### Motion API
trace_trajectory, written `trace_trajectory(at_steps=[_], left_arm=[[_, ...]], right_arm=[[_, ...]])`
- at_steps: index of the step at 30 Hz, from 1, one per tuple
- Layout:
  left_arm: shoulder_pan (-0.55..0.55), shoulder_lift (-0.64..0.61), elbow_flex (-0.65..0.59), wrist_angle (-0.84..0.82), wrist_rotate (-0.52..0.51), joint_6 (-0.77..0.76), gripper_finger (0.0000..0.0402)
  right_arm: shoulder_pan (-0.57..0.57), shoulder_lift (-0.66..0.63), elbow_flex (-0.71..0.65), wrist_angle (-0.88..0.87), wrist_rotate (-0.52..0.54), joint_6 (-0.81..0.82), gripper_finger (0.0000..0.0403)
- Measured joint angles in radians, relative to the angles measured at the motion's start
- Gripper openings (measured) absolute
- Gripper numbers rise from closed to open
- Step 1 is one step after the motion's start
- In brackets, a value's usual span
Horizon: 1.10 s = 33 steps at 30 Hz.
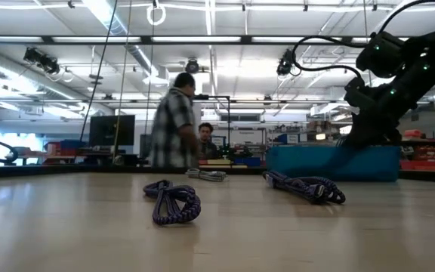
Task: Pick and place USB-C Cables
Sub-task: Put the black blue charger cable into the blue bin, then put the black white charger cable into the blue bin
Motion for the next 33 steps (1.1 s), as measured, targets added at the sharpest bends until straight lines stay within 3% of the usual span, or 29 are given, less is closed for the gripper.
trace_trajectory(at_steps=[8,17,24,28,33], left_arm=[[0.000,0.000,0.000,0.000,0.000,0.000,0.0172],[0.000,0.000,0.000,0.001,0.000,0.000,0.0172],[0.000,0.000,0.000,0.000,0.000,0.000,0.0172],[0.016,-0.002,-0.037,-0.004,-0.006,0.001,0.0172],[0.055,0.000,-0.216,-0.007,-0.008,0.019,0.0172]], right_arm=[[0.000,0.003,0.067,-0.033,0.032,-0.031,0.0149],[0.000,0.002,0.336,-0.278,0.070,-0.169,0.0156],[0.000,0.002,0.445,-0.468,0.098,-0.186,0.0157],[0.008,0.000,0.479,-0.389,-0.010,-0.148,0.0156],[0.033,0.000,0.512,-0.240,-0.190,-0.114,0.0153]])
